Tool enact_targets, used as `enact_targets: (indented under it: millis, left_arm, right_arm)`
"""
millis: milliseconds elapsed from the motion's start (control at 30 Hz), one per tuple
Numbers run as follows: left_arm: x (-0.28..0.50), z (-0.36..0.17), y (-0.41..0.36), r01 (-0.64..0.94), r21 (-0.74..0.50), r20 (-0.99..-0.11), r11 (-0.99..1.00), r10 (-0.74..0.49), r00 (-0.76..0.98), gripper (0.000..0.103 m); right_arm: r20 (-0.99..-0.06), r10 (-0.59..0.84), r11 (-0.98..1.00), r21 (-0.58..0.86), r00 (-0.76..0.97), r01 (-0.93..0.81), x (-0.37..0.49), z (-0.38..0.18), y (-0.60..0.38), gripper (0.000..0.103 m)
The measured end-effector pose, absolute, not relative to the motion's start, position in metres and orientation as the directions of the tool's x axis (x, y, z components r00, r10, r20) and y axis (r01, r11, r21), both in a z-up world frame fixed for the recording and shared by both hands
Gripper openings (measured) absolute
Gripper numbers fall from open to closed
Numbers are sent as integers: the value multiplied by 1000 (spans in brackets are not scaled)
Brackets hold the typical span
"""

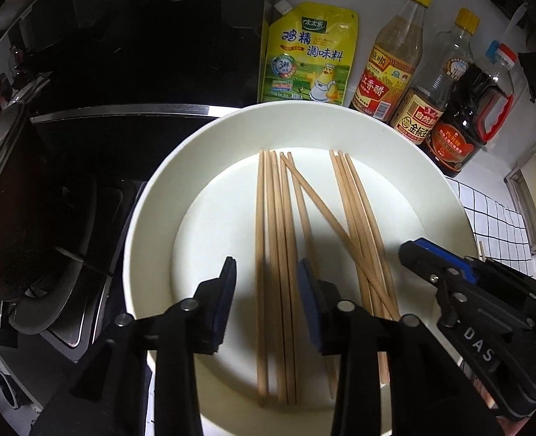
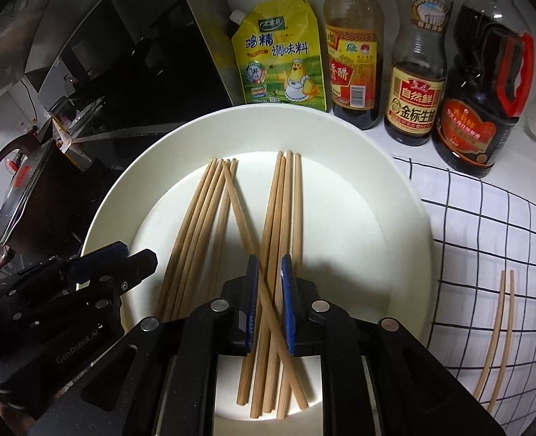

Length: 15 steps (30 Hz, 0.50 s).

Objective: Organize utensils
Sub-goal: 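Lower both chopsticks into the bowl and open both tools, then withdraw both open tools from the bowl over the last two chopsticks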

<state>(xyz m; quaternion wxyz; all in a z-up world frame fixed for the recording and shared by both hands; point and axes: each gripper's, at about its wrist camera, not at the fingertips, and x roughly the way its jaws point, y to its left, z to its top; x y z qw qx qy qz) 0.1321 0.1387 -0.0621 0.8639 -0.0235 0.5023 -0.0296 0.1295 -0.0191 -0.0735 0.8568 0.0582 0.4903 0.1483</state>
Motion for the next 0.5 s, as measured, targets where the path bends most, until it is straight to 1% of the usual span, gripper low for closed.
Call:
enact_targets:
  millis: [100,333,400,500]
  left_arm:
    - [127,-59,141,22,-72,-862,997,-73,502,42]
    - [108,-49,137,20,-70,-852,997,-71,519,43]
    - [102,-46,134,21,-71,-849,997,-72,523,46]
    - [91,-41,126,27,-71,-844,997,-74,532,47]
  right_arm:
    - [-818,313,949,247,482,-197,124,-69,-22,12]
    - [-804,319,947,252,502,-198,103,-59,-32,14]
    - [-800,318,947,250,508,-199,95,-56,-38,15]
    - [-798,313,949,247,514,-195,86,-53,-45,16]
